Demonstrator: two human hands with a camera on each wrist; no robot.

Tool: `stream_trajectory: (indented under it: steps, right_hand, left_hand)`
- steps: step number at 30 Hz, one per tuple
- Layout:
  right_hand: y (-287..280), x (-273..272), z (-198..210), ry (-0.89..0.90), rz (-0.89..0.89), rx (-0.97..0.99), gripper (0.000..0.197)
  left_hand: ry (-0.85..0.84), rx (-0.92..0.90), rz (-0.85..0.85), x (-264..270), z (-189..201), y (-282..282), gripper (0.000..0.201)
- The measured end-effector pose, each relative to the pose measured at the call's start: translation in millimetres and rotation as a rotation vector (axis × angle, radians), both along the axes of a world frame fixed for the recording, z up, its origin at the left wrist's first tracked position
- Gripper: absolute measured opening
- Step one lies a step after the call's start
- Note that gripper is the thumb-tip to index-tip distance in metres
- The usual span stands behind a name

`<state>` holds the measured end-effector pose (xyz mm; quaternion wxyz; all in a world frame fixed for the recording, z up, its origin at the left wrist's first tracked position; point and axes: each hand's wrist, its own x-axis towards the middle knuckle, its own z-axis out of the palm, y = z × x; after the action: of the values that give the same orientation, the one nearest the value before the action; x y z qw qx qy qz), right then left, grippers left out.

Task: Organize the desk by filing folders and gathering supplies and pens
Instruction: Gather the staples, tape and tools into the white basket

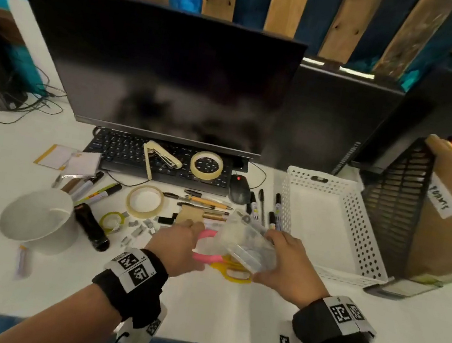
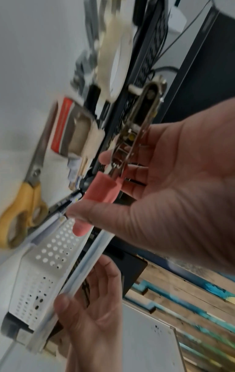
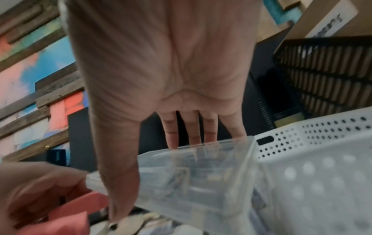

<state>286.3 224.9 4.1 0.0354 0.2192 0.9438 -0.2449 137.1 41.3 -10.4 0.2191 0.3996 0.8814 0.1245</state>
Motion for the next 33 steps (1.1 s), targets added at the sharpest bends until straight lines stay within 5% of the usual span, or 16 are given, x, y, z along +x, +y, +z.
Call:
stream_trajectory:
  steps: [9,13,24,33]
  right_hand:
    - [122.1,31.1,21.1,0.052,-0.149,0.079,0.080]
    - [160.1,41.6,8.4,-0.022,-0.194,0.100,0.079]
    - [181.7,36.0,-29.2,-0.268,0.010,0.088,0.078]
    - [183.0,30.8,-51.5,-0.347,0.139,-0.026,0.055]
  left_hand:
    - [-0.074,0.196,0.059,27.4,16.1,85.1,0.046]
    - [-0.089,0.198,0.096,31.9,7.0,111.4,0.058]
    - [-0.141,0.243,0.100,43.2,6.4,149.6,0.057]
    - [-0.186,0.299,0.092,45.7,10.6,155.3,0.060]
